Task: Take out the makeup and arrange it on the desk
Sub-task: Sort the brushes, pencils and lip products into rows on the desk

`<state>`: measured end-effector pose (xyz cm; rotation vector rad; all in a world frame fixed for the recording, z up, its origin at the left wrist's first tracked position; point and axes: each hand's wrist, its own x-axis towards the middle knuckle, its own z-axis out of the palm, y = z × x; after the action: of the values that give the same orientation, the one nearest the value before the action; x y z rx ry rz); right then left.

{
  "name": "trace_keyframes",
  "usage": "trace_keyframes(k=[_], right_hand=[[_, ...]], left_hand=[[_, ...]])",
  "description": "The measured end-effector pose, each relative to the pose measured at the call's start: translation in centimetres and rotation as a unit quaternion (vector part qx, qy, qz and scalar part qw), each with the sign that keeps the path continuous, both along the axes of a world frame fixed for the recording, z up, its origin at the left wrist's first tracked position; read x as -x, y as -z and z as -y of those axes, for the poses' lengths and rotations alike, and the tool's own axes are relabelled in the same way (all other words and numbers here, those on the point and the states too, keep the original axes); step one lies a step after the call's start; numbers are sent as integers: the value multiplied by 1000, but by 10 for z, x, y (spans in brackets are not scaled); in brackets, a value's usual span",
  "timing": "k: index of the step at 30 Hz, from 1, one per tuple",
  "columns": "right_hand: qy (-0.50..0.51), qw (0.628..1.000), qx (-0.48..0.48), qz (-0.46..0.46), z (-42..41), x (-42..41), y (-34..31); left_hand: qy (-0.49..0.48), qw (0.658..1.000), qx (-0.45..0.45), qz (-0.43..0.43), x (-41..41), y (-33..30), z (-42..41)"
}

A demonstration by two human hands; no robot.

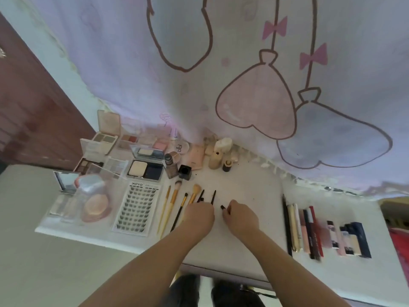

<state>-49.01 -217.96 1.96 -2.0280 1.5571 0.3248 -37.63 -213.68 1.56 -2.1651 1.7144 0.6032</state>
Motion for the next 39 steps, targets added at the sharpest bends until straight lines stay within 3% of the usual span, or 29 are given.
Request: trace_keyframes(k=[5, 11, 17, 21, 25, 32, 35, 39], right_hand=[[-53, 996, 17, -63, -1, -29, 7], [-65, 996, 23, -55, 7, -40, 6], [37, 996, 76, -18, 60, 38, -20], [87, 990, 79, -74, 98, 104, -25], [42, 992, 45, -110, 110, 129, -13], [-1, 998, 49, -40, 113, 129, -5], [31, 997, 17, 63, 115, 122, -16], [74, 981, -35, 179, 112, 108, -25]], left_hand=[[62, 998, 6, 29, -10, 3, 0], [33, 999, 27, -2, -21, 4, 1], [84, 987, 117, -70, 24, -12, 25], [94, 978, 92, -159, 93, -14, 42], [61, 977, 60, -194, 144, -7, 53], [-69, 972, 45, -222, 168, 1, 62], [-163, 941, 46, -291, 161, -4, 62], [-174, 914, 89, -357, 144, -14, 57]])
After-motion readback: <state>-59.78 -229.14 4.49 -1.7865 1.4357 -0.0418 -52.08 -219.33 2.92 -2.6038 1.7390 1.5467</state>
